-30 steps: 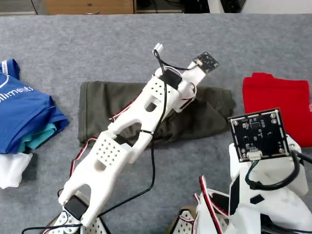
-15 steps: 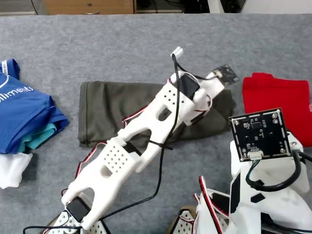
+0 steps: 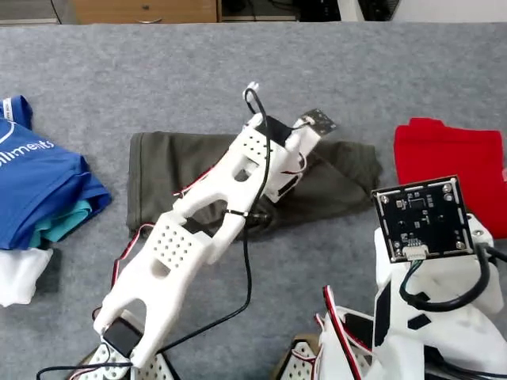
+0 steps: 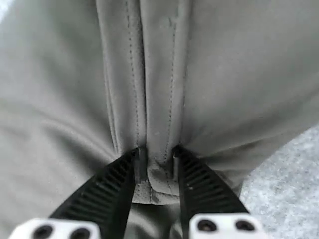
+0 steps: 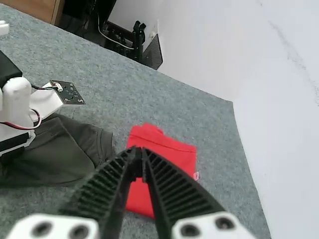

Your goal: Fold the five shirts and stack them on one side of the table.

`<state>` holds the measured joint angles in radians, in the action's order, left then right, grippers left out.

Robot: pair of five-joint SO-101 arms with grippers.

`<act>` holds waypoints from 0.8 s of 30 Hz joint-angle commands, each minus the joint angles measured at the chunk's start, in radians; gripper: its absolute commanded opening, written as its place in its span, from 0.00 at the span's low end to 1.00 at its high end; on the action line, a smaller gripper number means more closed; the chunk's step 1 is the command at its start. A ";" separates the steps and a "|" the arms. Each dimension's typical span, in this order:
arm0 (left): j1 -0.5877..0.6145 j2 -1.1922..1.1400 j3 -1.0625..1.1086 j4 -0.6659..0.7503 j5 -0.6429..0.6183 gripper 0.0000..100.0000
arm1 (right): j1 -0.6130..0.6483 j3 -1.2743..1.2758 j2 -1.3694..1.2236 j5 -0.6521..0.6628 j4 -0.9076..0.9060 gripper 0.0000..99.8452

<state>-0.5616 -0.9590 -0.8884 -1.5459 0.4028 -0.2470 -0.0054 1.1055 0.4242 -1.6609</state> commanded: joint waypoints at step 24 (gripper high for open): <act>0.252 0.331 -0.086 -0.215 -0.192 0.10 | -0.019 -0.010 0.002 0.003 -0.048 0.00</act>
<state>-0.4081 -0.7979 -1.0879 -1.7469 0.2248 -0.2470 -0.0008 1.1055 0.4242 -1.6916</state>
